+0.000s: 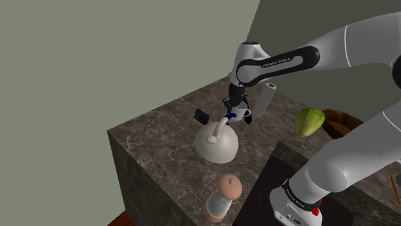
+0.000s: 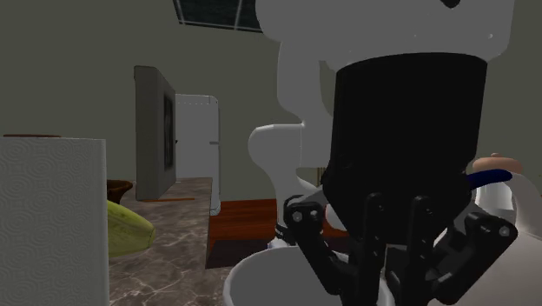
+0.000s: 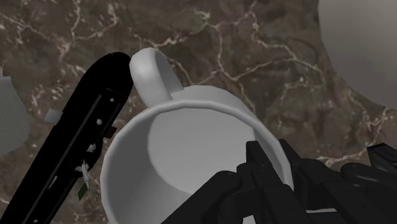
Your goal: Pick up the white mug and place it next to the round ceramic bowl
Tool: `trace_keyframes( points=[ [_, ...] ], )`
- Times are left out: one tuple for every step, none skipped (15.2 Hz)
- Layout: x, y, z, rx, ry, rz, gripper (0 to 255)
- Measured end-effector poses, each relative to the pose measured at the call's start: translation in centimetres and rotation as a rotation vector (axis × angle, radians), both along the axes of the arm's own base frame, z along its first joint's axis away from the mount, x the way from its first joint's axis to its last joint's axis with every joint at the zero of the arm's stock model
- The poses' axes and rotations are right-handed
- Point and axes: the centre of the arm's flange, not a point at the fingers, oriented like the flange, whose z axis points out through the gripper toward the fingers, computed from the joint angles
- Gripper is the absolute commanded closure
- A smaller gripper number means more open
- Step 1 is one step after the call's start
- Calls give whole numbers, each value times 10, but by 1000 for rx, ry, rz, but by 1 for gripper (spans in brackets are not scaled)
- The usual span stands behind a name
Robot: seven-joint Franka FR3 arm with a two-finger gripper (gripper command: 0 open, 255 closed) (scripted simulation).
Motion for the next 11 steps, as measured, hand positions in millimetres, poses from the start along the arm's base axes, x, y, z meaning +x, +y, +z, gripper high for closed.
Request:
trace_keyframes(
  points=[
    [0,-1,4,0,0,0,255],
    [-1,0,9,0,0,0,255],
    [-1,0,15,0,0,0,255],
    [0,0,20,0,0,0,255],
    [1,-1,26,0,0,0,255],
    [0,0,31,0,0,0,255],
    [0,0,36,0,0,0,255],
    [0,0,42,0,0,0,255],
    [0,-1,47,0,0,0,255],
    [1,0,52,0,0,0,255],
    [0,0,57,0,0,0,255]
  ],
)
